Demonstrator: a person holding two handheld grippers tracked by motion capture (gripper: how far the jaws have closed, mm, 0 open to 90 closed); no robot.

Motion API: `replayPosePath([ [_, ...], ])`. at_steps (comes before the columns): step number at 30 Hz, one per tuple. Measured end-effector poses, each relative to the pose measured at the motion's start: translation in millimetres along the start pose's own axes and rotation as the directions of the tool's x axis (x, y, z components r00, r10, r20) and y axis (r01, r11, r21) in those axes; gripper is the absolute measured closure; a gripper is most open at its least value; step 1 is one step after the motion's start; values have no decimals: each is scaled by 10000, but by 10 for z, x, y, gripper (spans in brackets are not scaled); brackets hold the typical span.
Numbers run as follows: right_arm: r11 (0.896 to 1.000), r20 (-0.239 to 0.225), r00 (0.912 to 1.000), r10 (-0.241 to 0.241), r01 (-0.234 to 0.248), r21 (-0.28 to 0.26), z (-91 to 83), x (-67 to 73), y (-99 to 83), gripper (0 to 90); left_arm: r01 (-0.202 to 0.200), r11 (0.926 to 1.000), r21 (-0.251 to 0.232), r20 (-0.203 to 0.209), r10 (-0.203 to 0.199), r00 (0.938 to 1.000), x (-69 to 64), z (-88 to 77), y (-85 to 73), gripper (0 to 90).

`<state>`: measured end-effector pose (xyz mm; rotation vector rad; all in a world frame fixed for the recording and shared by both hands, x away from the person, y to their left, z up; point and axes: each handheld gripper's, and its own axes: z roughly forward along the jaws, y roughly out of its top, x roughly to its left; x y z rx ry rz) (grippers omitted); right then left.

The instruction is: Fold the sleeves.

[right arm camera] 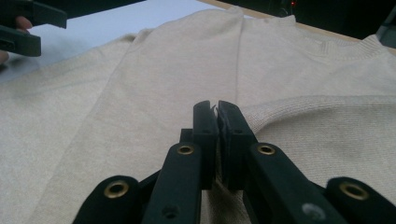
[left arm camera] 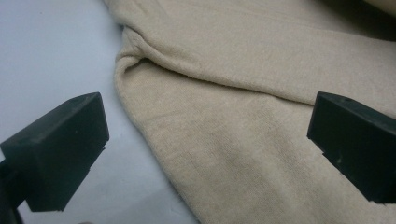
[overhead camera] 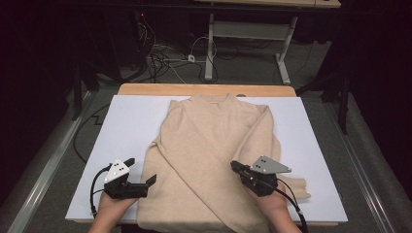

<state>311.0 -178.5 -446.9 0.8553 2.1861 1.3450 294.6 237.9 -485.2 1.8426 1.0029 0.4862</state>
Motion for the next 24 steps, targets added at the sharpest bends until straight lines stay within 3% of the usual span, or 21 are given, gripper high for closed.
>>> replayPosePath([
  [9, 9984, -159, 9993, -351, 357, 435, 190, 105, 47, 872, 23, 10000, 31, 77, -23, 10000, 8, 3, 2, 0],
  [15, 9978, -305, 9985, -445, 459, 480, 386, 148, 160, 873, 59, 10000, 29, 91, -60, 9999, 12, 3, 3, 0],
  [24, 9966, -579, 9970, -519, 554, 609, 548, 243, 175, 857, 59, 9999, -83, 184, -58, 9998, 17, -9, -4, 0],
])
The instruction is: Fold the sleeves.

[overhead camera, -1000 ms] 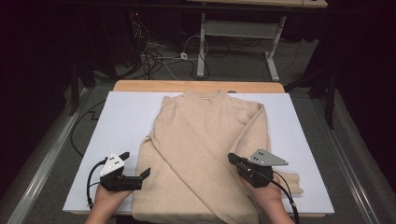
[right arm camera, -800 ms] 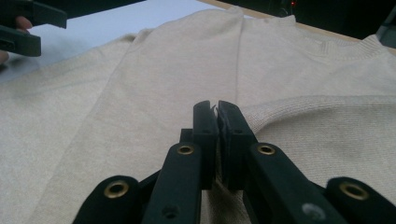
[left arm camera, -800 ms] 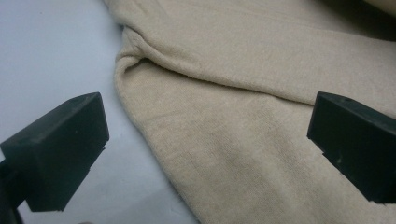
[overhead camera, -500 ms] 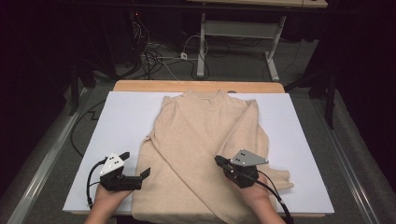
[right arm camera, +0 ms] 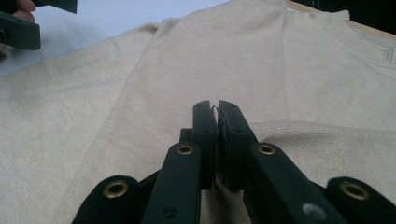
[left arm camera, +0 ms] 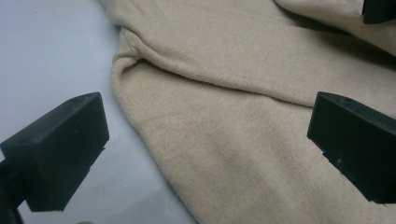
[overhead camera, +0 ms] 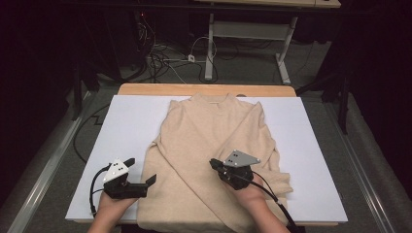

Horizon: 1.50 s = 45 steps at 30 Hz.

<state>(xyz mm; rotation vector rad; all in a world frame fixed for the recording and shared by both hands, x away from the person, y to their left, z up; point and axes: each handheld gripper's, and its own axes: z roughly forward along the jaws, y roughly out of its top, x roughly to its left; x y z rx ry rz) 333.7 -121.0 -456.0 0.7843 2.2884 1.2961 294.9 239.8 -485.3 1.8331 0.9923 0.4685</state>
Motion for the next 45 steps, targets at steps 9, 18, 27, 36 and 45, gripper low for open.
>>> replayPosePath([
  [9, 9995, -147, 9998, 102, -106, -310, -160, 28, 27, 687, 35, 10000, -32, 51, -34, 10000, 7, -3, -2, 0],
  [18, 9972, 431, 9972, 608, -589, -453, -552, -115, -144, 608, 3, 9999, -129, 10, -3, 10000, -3, -9, -6, 0],
  [27, 9924, 1167, 9867, 1131, -1064, -615, -1017, -288, -429, 488, -50, 9999, -156, -14, 50, 10000, -9, -11, -8, 0],
  [36, 9860, 2094, 9641, 1629, -1517, -687, -1402, -450, -716, 443, -178, 9997, -147, -79, 177, 9998, -23, -11, -10, 0],
  [45, 9737, 2839, 9315, 2276, -2201, -582, -1560, -584, -1028, 403, -176, 9998, -100, -39, 175, 9998, -19, -6, -7, 0],
])
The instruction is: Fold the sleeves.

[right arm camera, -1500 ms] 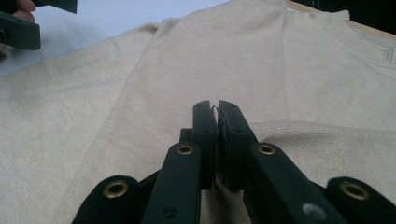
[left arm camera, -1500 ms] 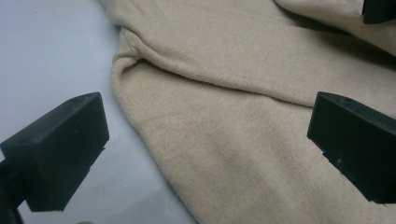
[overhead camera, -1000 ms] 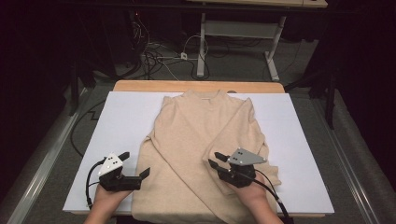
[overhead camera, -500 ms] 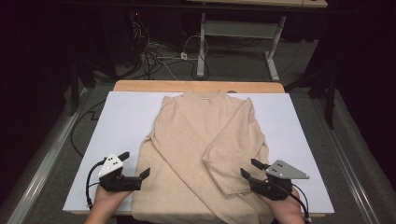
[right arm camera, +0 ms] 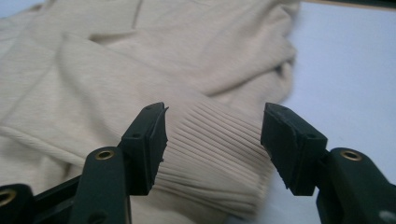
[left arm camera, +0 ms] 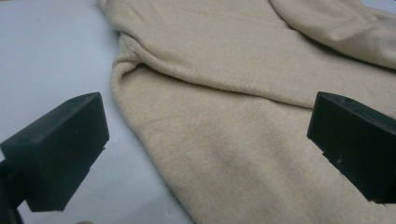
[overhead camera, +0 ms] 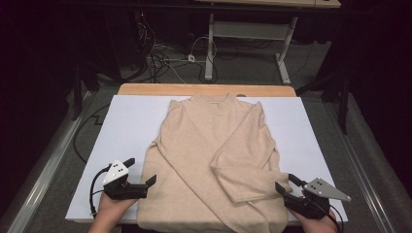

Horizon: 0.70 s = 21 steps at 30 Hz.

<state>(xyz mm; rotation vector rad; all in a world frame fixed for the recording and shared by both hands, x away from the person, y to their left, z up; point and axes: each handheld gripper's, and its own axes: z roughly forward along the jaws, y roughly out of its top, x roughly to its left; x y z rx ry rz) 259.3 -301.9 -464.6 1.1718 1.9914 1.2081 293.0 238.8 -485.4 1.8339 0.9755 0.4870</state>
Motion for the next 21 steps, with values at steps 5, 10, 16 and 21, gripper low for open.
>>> replayPosePath([
  [5, 9978, 134, 9985, 526, -531, 392, 37, -99, -73, 319, -3, 10000, 33, 11, 3, 10000, -1, 4, 2, 0],
  [10, 9924, -184, 9975, 687, -665, 1034, 128, -52, -107, 216, 9, 10000, 38, 26, -9, 10000, 1, 5, 2, 0],
  [16, 9884, -141, 9990, 420, -395, 1464, 162, -15, -130, 336, 13, 10000, 27, 26, -13, 10000, 2, 2, 1, 0],
  [21, 9897, -230, 9994, 271, -236, 1413, 154, 5, -142, 510, 24, 10000, 33, 17, -24, 10000, 3, 3, 1, 0],
])
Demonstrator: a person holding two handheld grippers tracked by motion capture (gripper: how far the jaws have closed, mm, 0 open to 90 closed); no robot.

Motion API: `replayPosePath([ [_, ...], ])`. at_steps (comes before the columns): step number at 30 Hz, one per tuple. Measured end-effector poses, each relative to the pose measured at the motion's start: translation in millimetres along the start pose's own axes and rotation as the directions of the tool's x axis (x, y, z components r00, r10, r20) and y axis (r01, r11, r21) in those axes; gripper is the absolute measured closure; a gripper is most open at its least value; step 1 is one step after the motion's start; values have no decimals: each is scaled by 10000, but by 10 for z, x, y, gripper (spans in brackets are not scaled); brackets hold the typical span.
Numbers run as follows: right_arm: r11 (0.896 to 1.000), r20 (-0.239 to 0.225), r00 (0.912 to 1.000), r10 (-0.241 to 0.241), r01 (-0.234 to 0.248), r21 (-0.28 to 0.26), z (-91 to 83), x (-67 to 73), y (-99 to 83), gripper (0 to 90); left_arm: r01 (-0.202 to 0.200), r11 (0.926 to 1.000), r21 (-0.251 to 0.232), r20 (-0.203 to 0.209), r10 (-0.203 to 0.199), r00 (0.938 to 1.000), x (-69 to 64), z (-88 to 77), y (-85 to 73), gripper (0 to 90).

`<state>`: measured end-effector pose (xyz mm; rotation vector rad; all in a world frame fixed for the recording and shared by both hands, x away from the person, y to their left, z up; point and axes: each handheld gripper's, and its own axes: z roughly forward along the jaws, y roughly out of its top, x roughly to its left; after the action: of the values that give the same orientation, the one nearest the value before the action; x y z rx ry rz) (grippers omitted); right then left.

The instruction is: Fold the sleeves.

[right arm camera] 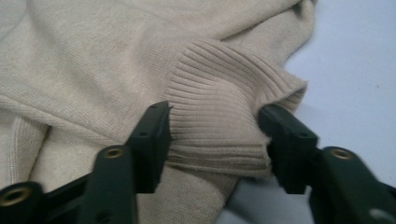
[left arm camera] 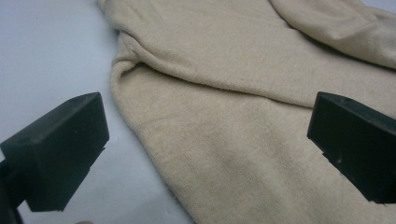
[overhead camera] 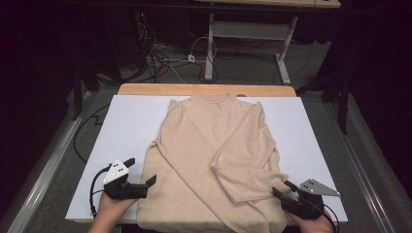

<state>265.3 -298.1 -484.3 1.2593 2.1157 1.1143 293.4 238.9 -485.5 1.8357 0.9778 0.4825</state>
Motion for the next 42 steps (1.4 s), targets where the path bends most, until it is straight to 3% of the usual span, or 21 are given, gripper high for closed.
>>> replayPosePath([
  [5, 9997, 184, 9996, -215, 217, -115, -28, 7, 1, 679, 16, 10000, 14, 1, -16, 10000, 2, 2, 1, 0],
  [9, 9990, 201, 9991, -373, 378, -243, -54, 13, 13, 760, 16, 10000, 20, 2, -16, 10000, 2, 2, 1, 0],
  [24, 9877, 258, 9966, -788, 816, -1333, -171, 150, 144, 829, -4, 10000, 34, 3, 4, 10000, -1, 4, 2, 0],
  [29, 9827, -94, 9969, -779, 752, -1690, -179, 228, 196, 836, -5, 10000, 43, -23, 6, 10000, -2, 5, 3, 0],
  [33, 9765, -406, 9933, -1080, 984, -1916, -165, 351, 261, 837, -26, 10000, 75, -47, 27, 10000, -5, 8, 5, 0],
  [37, 9734, -1011, 9866, -1284, 1058, -2030, -113, 503, 323, 837, -33, 10000, 63, -14, 33, 10000, -5, 7, 4, 0],
  [42, 9688, -1575, 9706, -1821, 1497, -1975, 24, 720, 398, 836, -26, 10000, 33, 33, 26, 10000, -2, 4, 2, 0],
])
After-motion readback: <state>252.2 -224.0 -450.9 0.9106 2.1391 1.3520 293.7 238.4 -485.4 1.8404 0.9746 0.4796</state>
